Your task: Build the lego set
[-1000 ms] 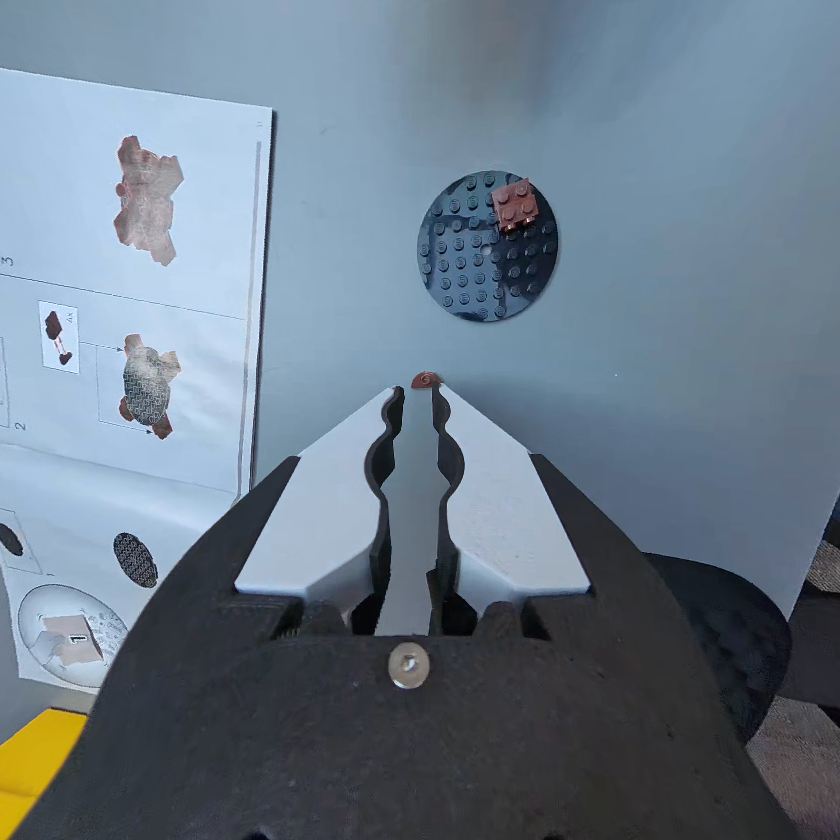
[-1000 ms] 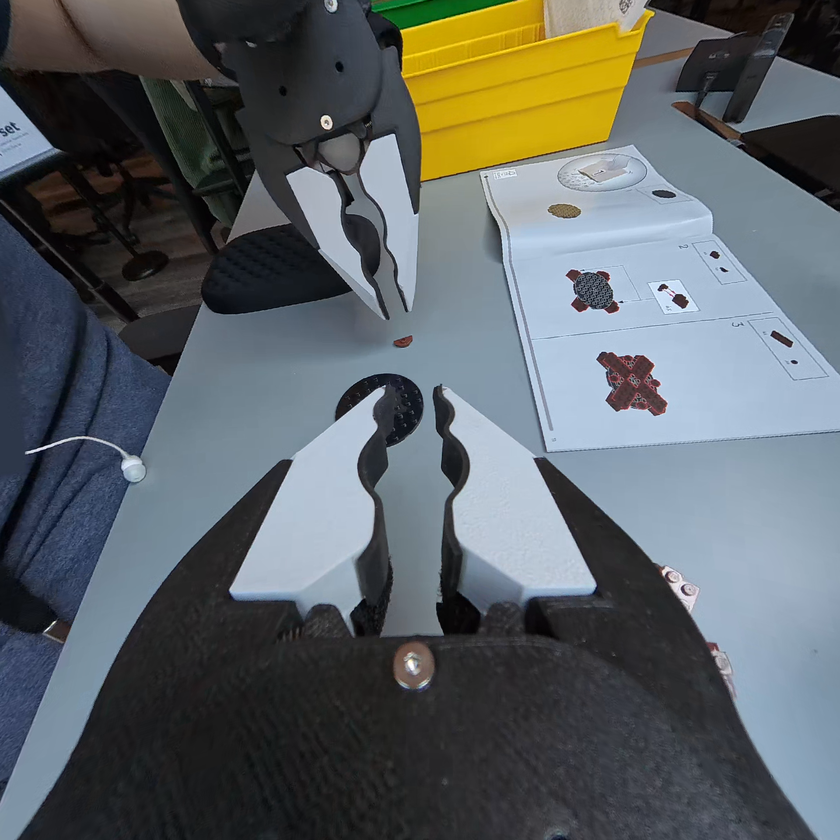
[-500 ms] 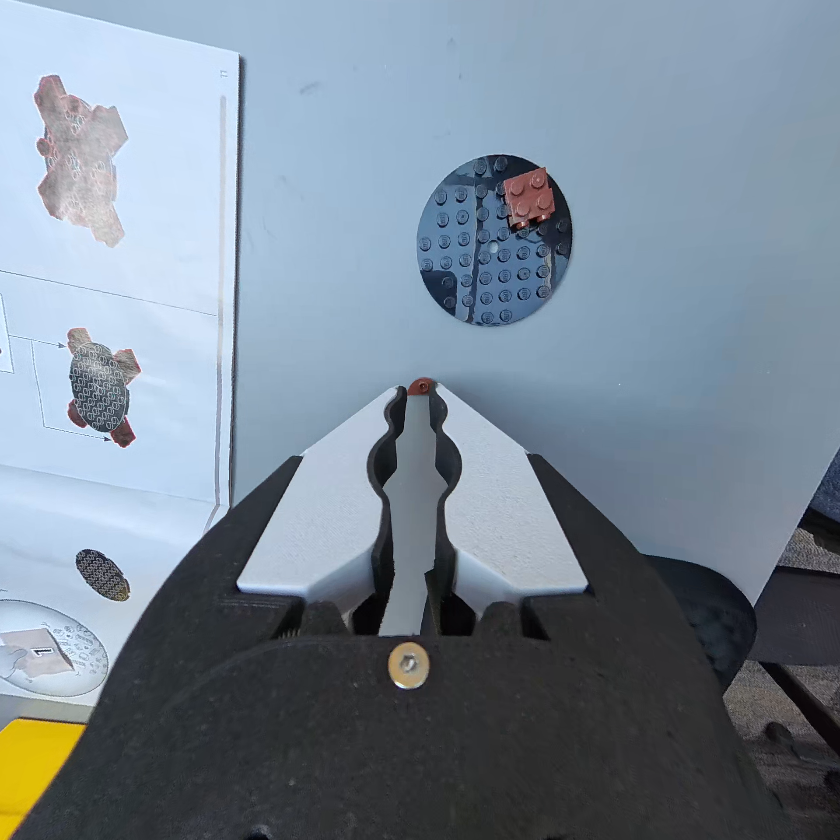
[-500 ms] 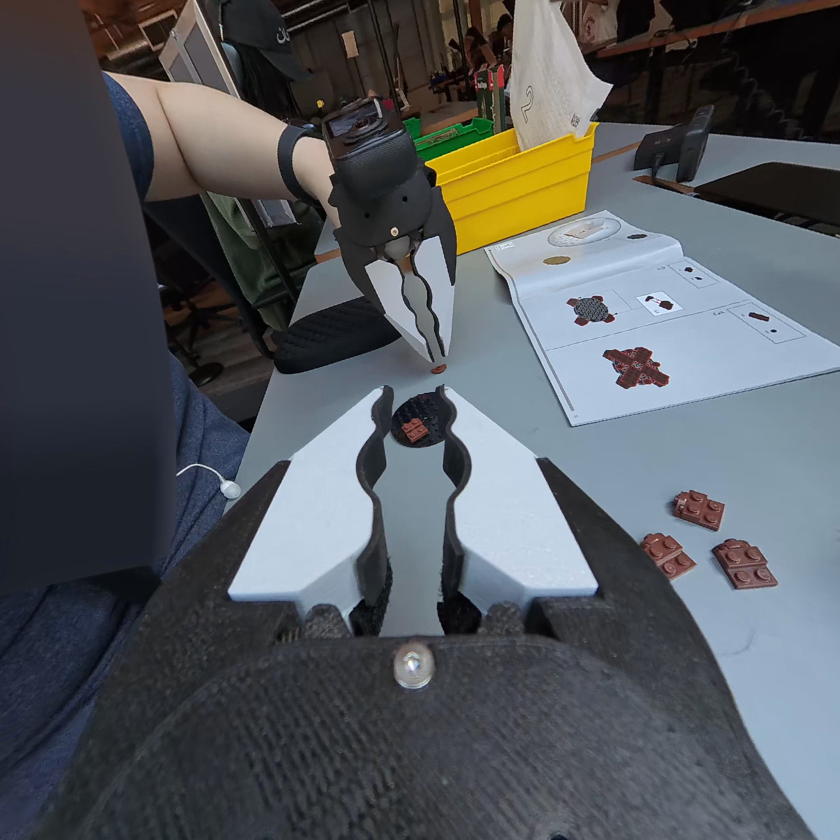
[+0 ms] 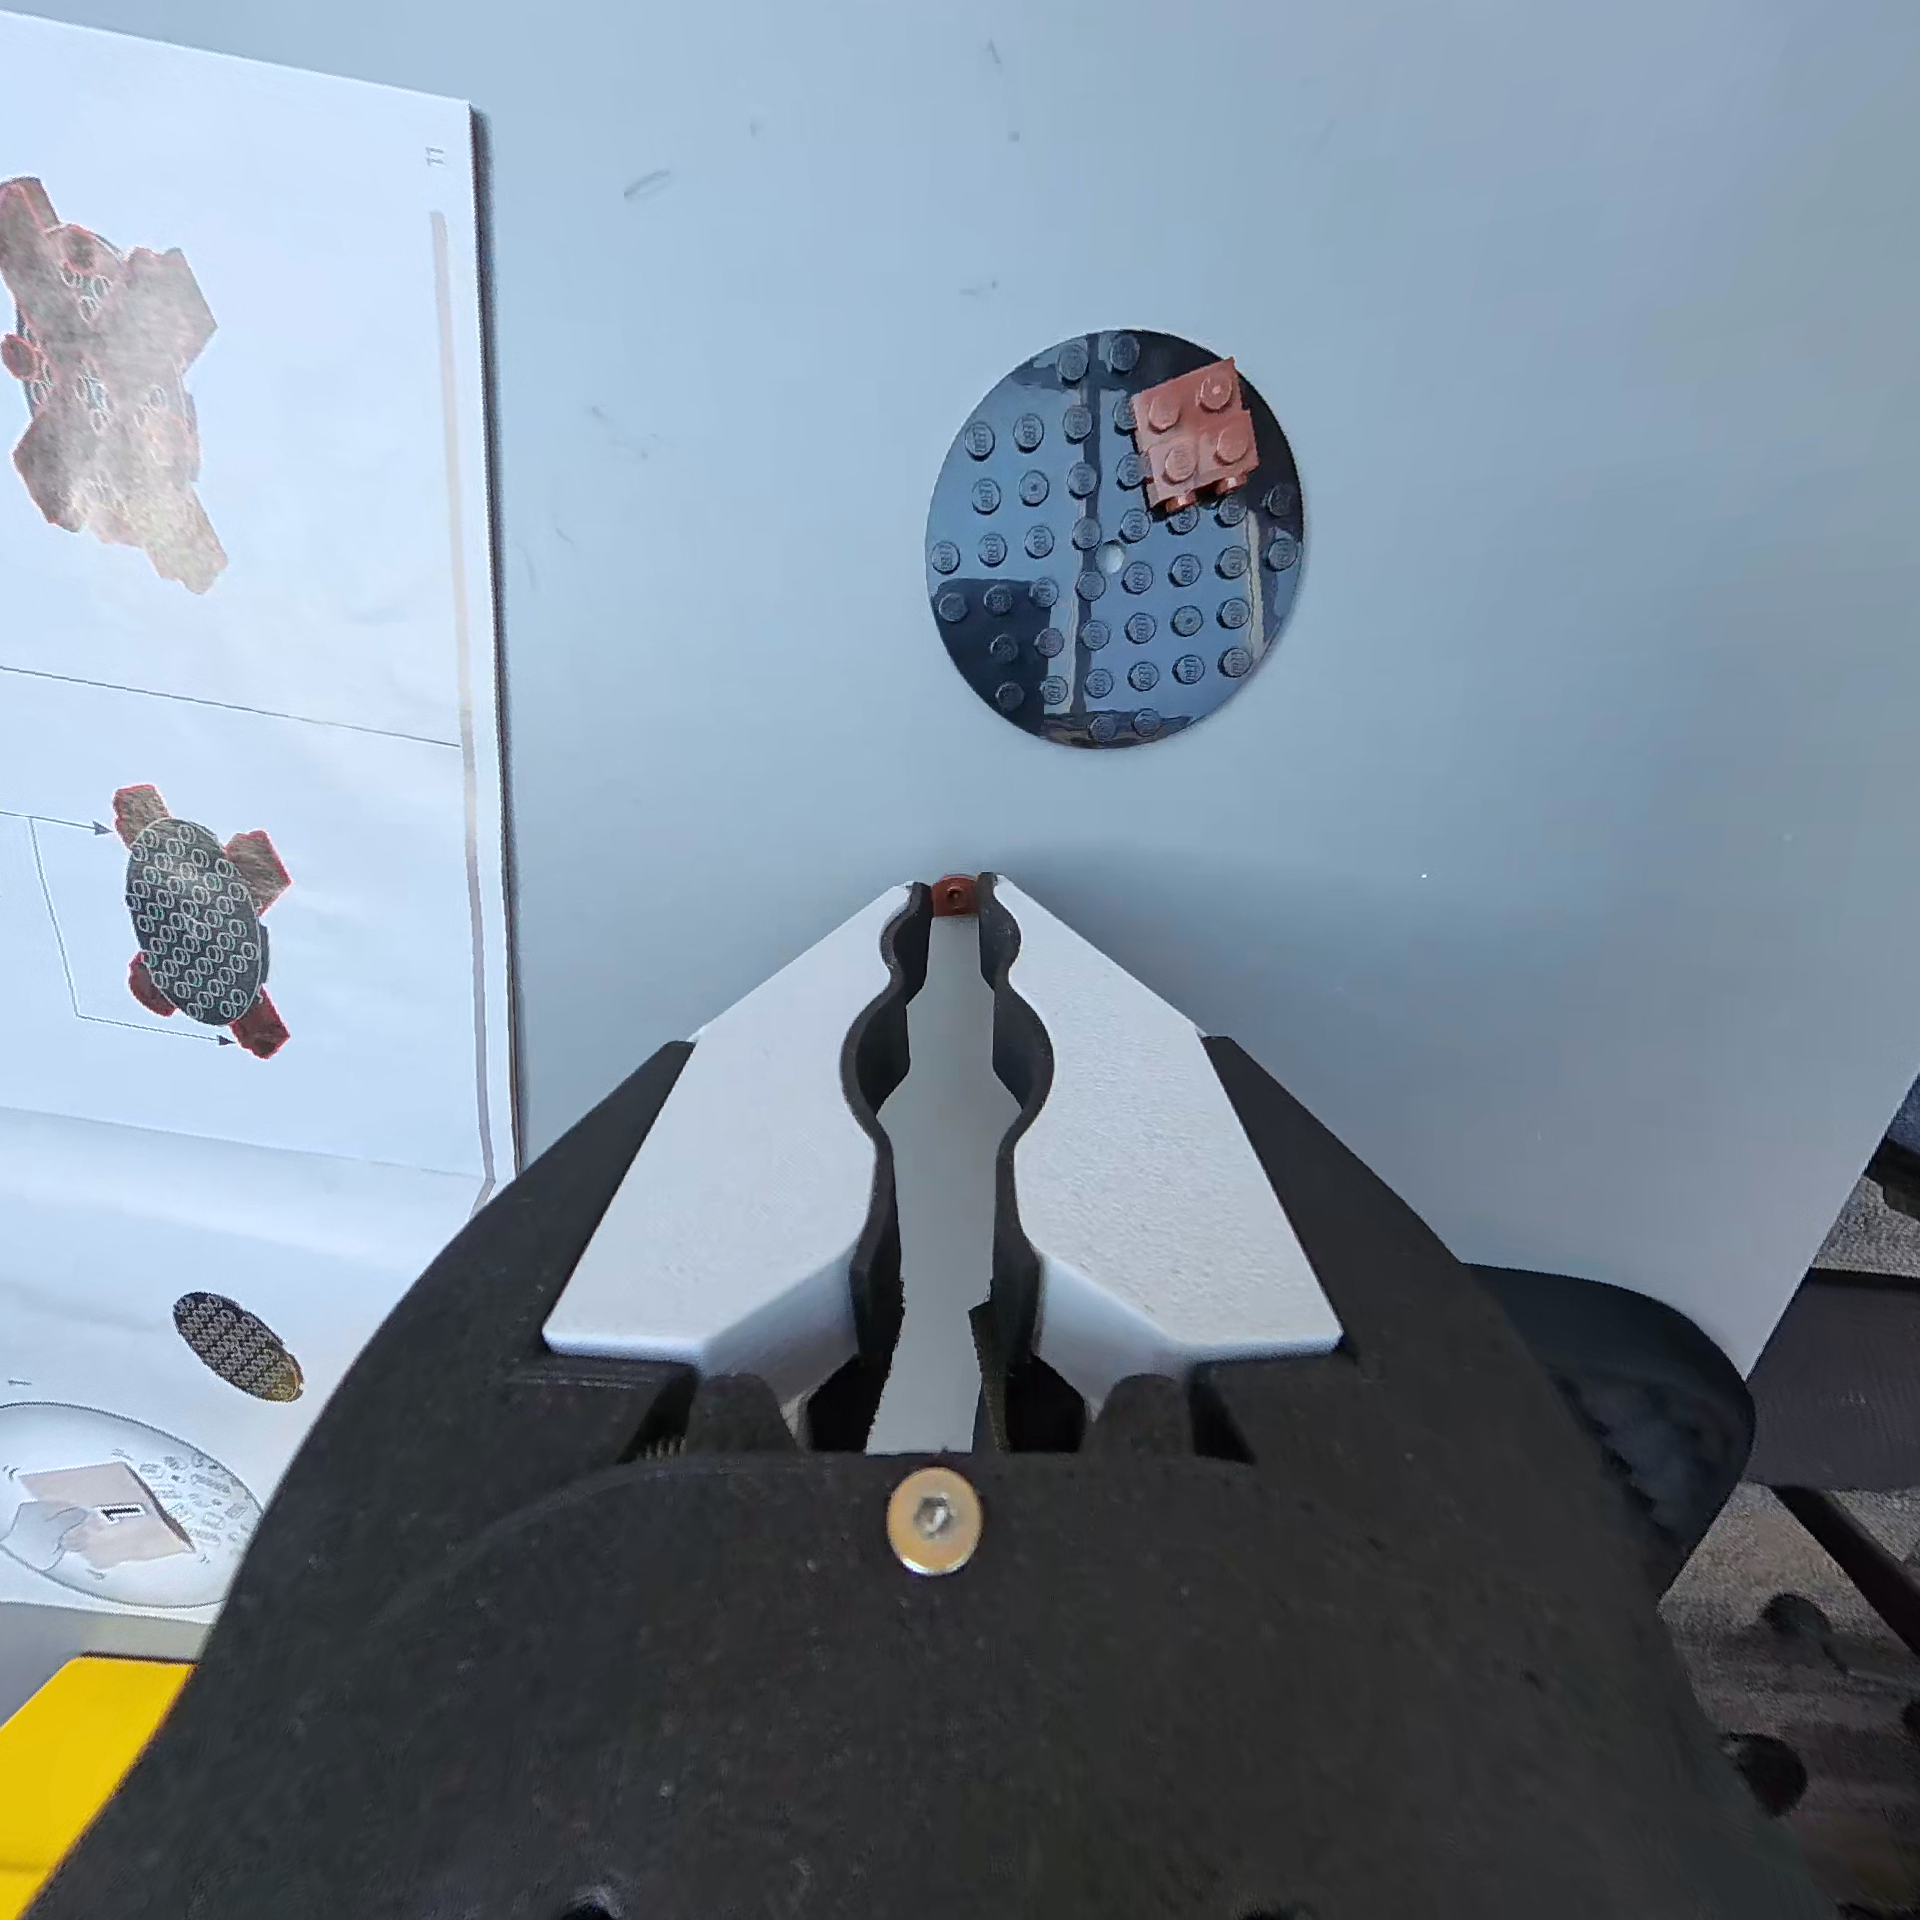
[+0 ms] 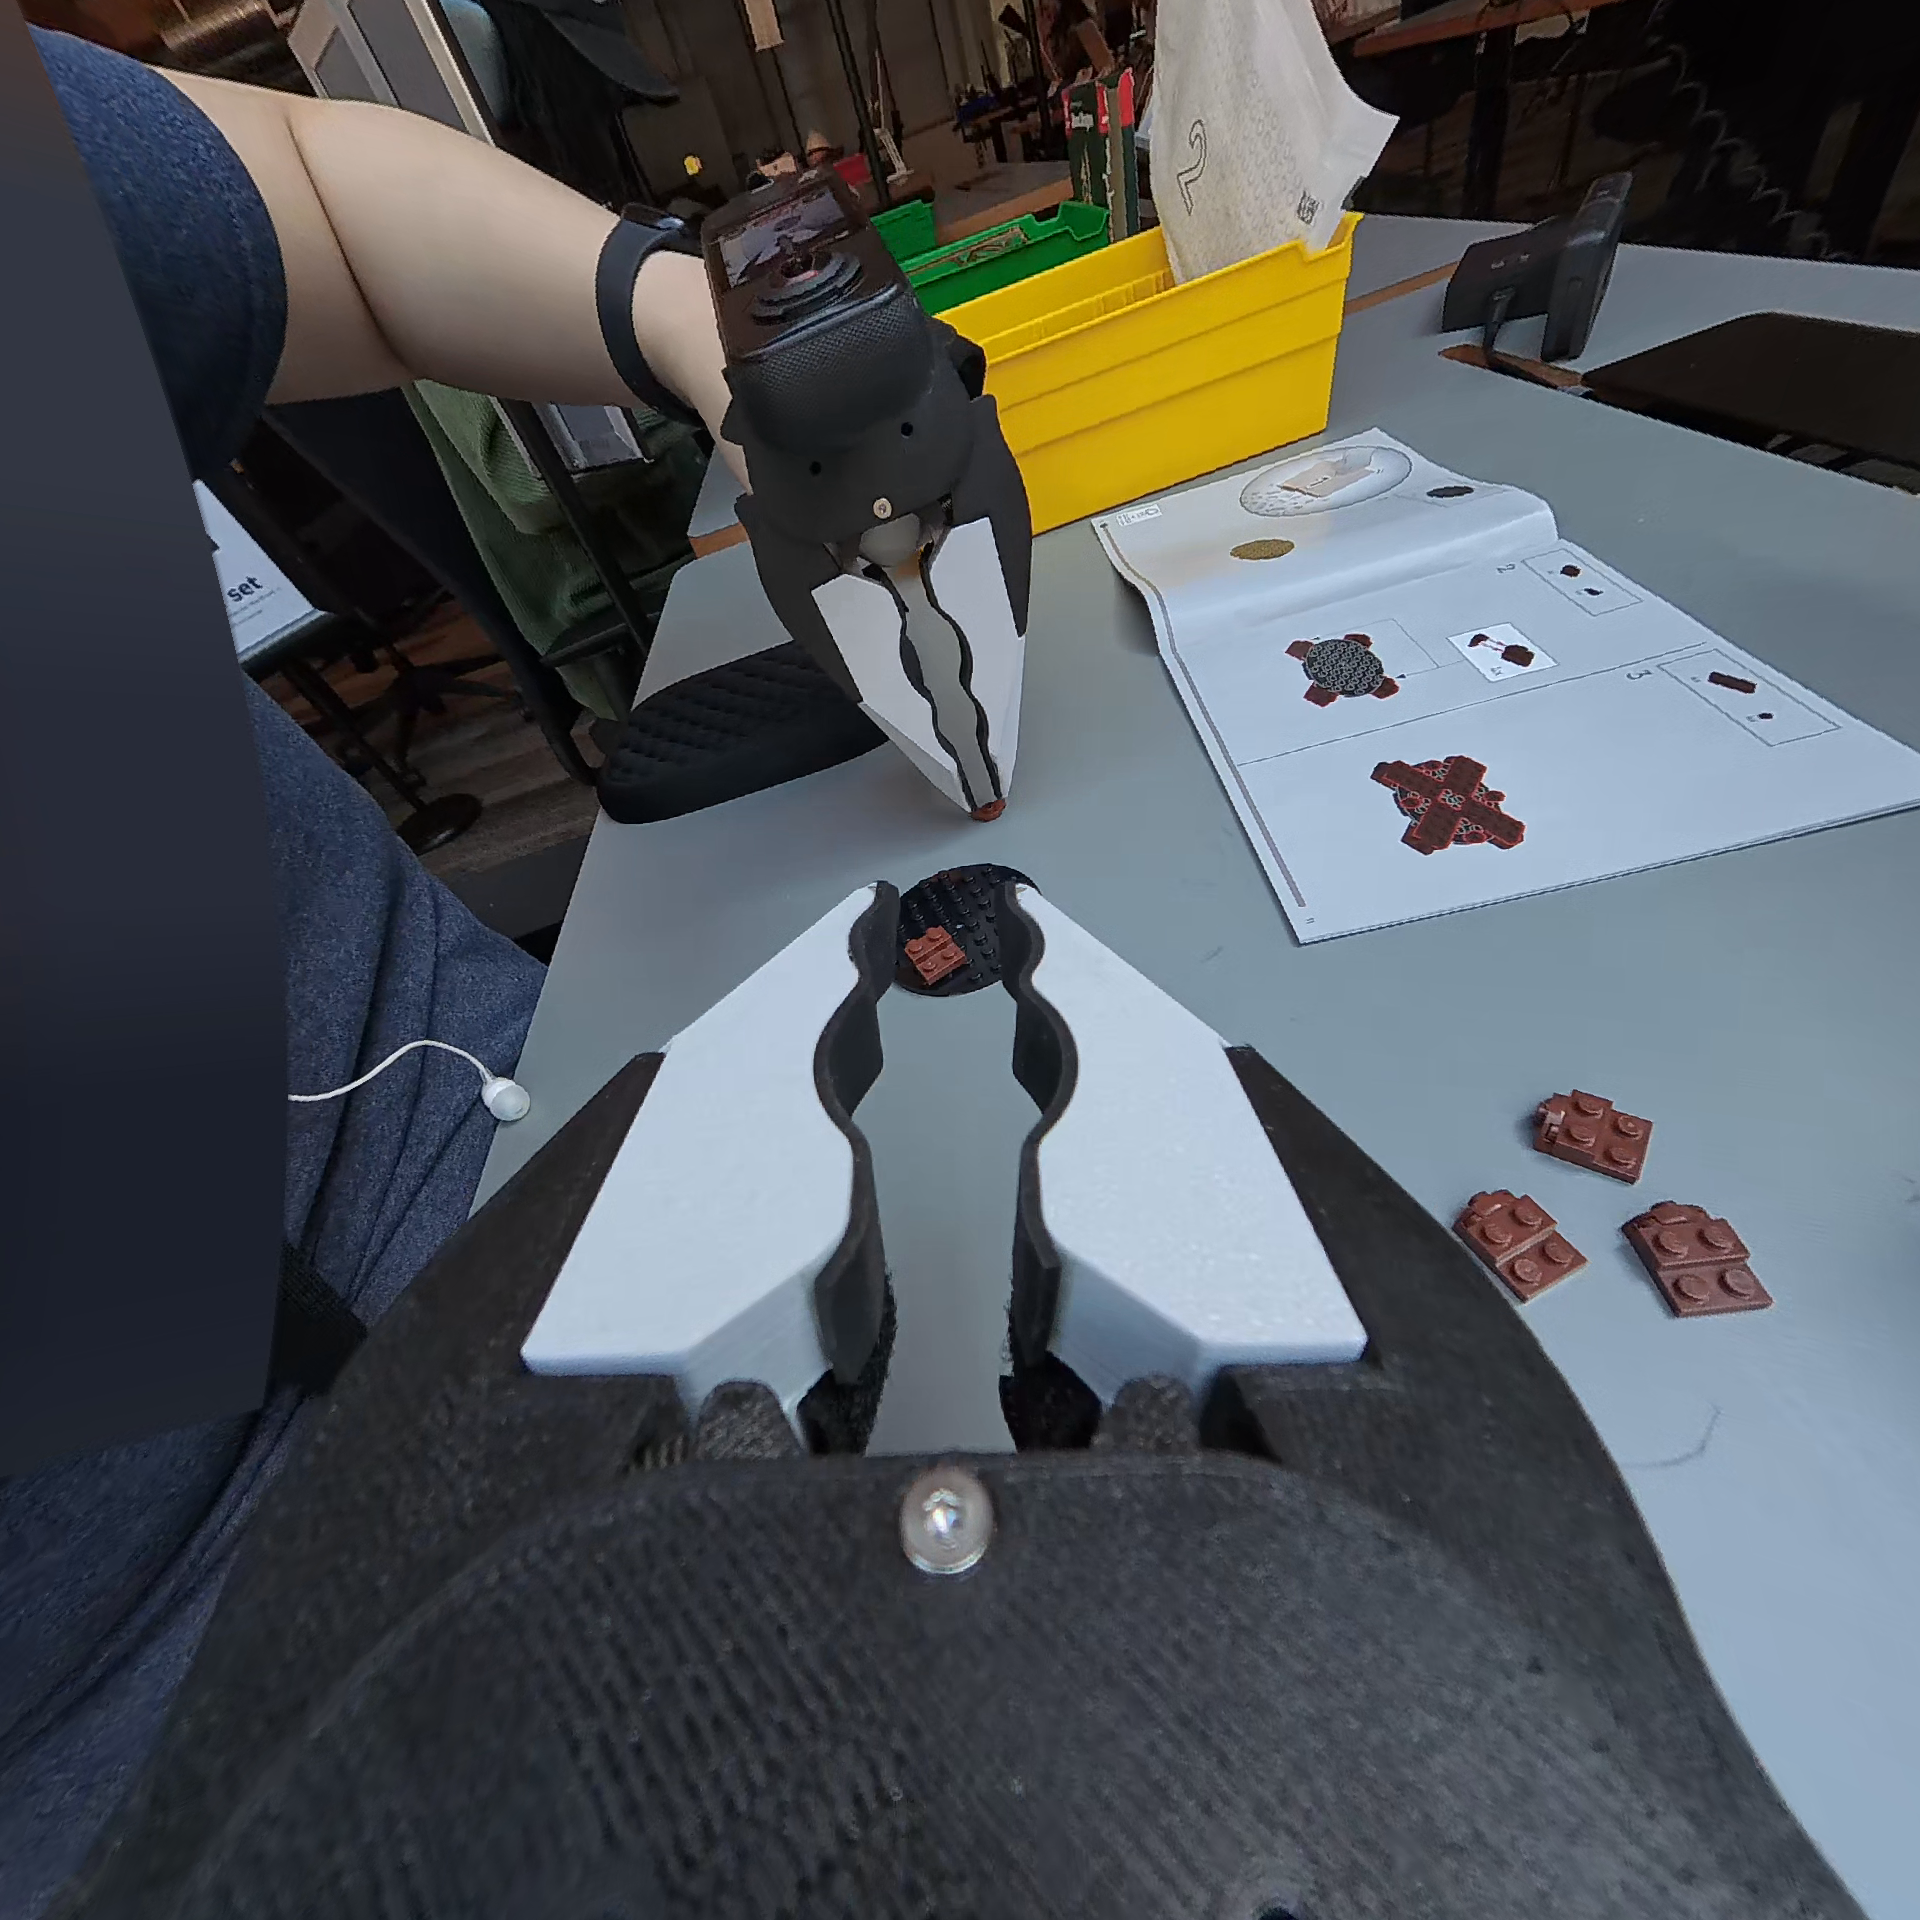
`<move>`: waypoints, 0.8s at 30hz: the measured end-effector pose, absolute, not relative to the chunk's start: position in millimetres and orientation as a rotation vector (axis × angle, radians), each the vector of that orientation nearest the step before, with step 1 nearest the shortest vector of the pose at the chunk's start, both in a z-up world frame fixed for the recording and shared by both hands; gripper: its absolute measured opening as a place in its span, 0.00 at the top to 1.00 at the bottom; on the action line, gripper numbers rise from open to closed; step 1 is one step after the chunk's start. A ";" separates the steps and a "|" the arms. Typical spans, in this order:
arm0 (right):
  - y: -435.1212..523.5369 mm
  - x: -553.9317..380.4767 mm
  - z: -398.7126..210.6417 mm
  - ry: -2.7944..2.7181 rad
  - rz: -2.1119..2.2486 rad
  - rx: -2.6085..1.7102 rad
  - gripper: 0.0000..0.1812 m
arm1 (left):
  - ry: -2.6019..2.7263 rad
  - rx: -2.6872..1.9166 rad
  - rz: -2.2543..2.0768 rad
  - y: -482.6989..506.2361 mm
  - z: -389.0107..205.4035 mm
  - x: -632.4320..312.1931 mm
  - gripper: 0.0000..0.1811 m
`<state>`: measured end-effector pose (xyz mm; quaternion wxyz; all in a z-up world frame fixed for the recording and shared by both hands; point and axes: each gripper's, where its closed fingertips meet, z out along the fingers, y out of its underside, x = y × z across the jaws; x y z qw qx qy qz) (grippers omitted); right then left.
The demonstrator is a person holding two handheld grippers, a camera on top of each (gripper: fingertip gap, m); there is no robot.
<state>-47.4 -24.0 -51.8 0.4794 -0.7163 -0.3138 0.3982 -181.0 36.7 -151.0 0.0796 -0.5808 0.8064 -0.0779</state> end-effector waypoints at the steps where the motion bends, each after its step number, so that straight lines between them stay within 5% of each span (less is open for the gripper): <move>1: -24.3 -47.6 -51.8 -0.766 0.976 -1.748 0.90 | 2.417 -1.731 -0.231 36.0 -151.5 -180.4 0.96; 24: -25.7 -49.6 -54.0 -0.780 0.981 -1.757 0.90 | 2.435 -1.710 -0.212 38.1 -155.5 -182.5 0.97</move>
